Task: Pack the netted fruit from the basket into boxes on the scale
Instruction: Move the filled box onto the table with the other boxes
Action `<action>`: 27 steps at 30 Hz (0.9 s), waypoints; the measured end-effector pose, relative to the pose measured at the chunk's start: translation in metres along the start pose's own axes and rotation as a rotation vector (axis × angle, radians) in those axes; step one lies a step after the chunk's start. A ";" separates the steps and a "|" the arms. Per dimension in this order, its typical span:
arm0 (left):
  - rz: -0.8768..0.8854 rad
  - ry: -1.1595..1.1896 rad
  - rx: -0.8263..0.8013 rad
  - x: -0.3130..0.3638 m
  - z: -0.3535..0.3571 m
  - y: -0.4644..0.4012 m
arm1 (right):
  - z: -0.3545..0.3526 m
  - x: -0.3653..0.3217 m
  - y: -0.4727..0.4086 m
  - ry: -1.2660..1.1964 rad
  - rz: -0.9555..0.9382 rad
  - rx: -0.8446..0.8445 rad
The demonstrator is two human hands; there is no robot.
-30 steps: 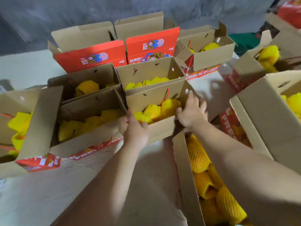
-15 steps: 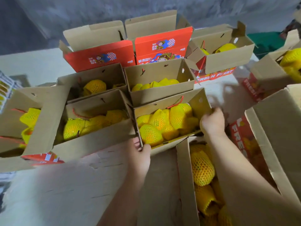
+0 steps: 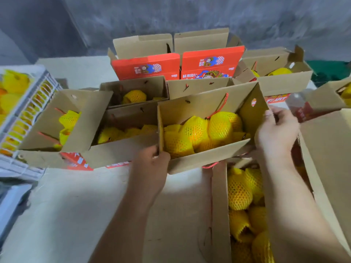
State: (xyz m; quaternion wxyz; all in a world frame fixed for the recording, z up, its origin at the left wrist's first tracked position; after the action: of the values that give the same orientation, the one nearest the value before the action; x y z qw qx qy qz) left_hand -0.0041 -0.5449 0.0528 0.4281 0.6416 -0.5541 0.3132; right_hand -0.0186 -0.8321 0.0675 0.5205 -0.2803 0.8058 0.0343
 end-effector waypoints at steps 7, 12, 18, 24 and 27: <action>0.018 0.031 -0.002 0.004 -0.032 0.039 | -0.015 -0.032 0.003 0.004 0.065 -0.200; 0.000 0.122 0.067 -0.001 -0.030 0.053 | -0.033 -0.047 0.009 0.002 -0.054 -0.239; 0.059 0.235 0.107 0.015 -0.052 0.054 | -0.058 -0.079 0.000 -0.161 -0.237 -0.183; -0.007 0.220 0.160 0.005 -0.102 0.075 | -0.053 -0.117 0.034 -0.284 -0.292 -0.278; -0.050 0.204 0.255 -0.020 -0.144 0.089 | -0.034 -0.136 0.081 -0.345 -0.259 -0.437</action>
State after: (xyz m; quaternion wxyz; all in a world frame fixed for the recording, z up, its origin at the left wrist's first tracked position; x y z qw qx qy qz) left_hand -0.0847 -0.4084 0.1166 0.4050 0.6690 -0.4474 0.4339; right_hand -0.0452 -0.7188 0.1807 0.5772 -0.4759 0.6366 0.1872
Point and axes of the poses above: each hand's wrist, its own y-axis away from the middle knuckle, its own z-axis out of the palm, x = y × z, the point moved 2 cm from there along -y, towards the middle knuckle, and after that the axes turned 4 degrees about x, right-handed, at the moved point
